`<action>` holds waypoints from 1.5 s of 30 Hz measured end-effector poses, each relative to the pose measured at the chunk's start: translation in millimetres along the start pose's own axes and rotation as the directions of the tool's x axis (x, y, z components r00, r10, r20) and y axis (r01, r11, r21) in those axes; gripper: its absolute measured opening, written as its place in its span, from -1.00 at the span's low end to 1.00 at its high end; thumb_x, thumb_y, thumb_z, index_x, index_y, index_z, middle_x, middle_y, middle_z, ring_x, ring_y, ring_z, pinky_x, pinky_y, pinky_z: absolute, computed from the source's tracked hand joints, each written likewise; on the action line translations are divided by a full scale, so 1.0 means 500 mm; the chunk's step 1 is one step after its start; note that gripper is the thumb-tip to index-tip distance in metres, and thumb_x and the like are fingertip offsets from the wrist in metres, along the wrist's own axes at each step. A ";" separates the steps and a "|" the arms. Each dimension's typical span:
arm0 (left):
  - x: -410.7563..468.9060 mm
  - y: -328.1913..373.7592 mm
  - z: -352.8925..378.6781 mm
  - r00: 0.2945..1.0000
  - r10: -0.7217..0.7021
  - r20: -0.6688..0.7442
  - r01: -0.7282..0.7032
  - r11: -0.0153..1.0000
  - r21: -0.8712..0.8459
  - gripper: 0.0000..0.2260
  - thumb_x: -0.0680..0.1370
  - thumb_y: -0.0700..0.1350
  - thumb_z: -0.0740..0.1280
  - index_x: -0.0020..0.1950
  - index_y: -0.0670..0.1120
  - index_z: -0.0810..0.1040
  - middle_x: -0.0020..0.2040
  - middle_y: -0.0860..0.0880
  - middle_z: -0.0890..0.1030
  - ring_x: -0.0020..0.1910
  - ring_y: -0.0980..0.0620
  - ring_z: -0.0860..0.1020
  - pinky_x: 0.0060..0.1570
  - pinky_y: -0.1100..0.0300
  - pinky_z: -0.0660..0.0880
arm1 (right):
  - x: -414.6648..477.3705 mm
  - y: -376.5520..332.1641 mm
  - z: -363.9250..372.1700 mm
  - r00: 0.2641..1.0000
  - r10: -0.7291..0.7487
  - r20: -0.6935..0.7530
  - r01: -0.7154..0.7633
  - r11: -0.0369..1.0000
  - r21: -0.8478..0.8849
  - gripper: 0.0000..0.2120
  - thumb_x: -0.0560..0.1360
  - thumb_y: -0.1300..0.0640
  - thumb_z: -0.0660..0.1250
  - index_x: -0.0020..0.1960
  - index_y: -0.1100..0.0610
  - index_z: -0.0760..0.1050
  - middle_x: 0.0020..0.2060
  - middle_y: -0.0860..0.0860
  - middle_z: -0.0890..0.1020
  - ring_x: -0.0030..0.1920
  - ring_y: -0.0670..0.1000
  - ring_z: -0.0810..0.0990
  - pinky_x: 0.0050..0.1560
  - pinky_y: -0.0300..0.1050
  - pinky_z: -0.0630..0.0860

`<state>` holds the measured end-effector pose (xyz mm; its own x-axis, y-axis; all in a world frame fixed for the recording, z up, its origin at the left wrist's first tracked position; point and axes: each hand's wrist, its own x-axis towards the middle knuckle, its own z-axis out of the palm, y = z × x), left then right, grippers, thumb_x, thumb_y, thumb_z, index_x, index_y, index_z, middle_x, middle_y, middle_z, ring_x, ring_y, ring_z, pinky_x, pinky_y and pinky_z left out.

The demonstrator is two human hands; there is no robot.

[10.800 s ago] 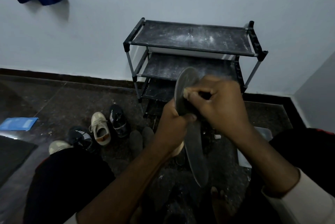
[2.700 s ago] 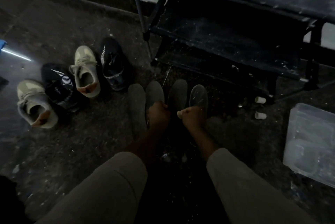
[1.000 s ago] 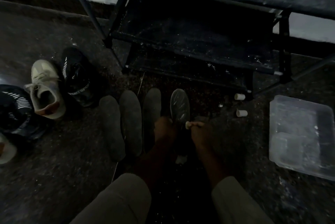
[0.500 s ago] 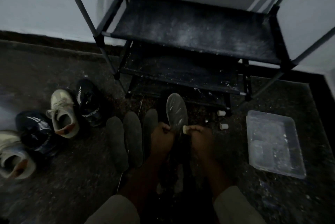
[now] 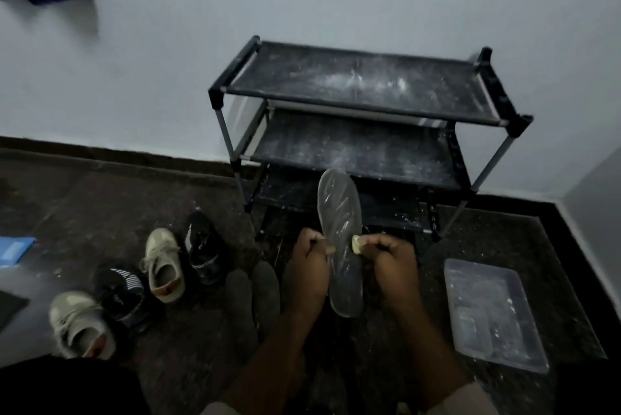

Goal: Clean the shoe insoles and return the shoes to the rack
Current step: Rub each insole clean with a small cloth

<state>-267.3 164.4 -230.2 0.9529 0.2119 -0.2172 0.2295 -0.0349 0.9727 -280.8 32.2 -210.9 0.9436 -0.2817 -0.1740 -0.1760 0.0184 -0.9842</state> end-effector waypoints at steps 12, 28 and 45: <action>-0.130 0.261 -0.057 0.982 0.181 0.063 -0.153 0.939 -0.309 -0.86 0.58 -0.20 0.23 -0.02 -0.28 0.40 -0.12 -0.21 0.54 -0.16 -0.09 0.51 -0.13 0.00 0.48 | -0.117 -0.265 -0.016 0.955 -0.282 0.092 0.282 0.959 0.014 -0.91 0.51 0.26 0.46 -0.14 0.15 0.71 -0.19 0.06 0.75 -0.11 0.15 0.72 0.03 0.16 0.65; -0.212 0.319 -0.100 0.871 -0.074 0.485 0.350 0.787 -0.508 -0.50 0.64 0.26 0.10 0.36 -0.02 0.55 0.26 -0.12 0.64 0.22 -0.09 0.63 0.02 -0.03 0.62 | -0.188 -0.326 -0.014 0.930 -0.349 0.116 0.354 0.935 -0.027 -0.93 0.54 0.15 0.45 -0.09 0.10 0.71 -0.18 0.06 0.73 -0.27 0.08 0.71 -0.23 -0.07 0.65; -0.162 0.337 -0.108 0.896 -0.016 0.443 0.296 0.767 -0.570 -0.38 0.67 0.24 0.01 0.14 -0.26 0.61 -0.08 -0.22 0.67 0.04 -0.17 0.65 0.14 -0.06 0.56 | -0.228 -0.333 -0.038 0.824 -0.464 0.324 0.555 0.776 -0.300 -0.86 0.46 0.15 0.53 -0.02 -0.05 0.73 -0.12 -0.19 0.69 -0.06 -0.15 0.67 -0.07 -0.38 0.54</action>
<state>-316.5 194.0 -44.6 0.9383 -0.2426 -0.2464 0.3445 0.5924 0.7283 -364.2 43.1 -26.5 0.9503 0.0704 0.3031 0.3031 -0.4301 -0.8504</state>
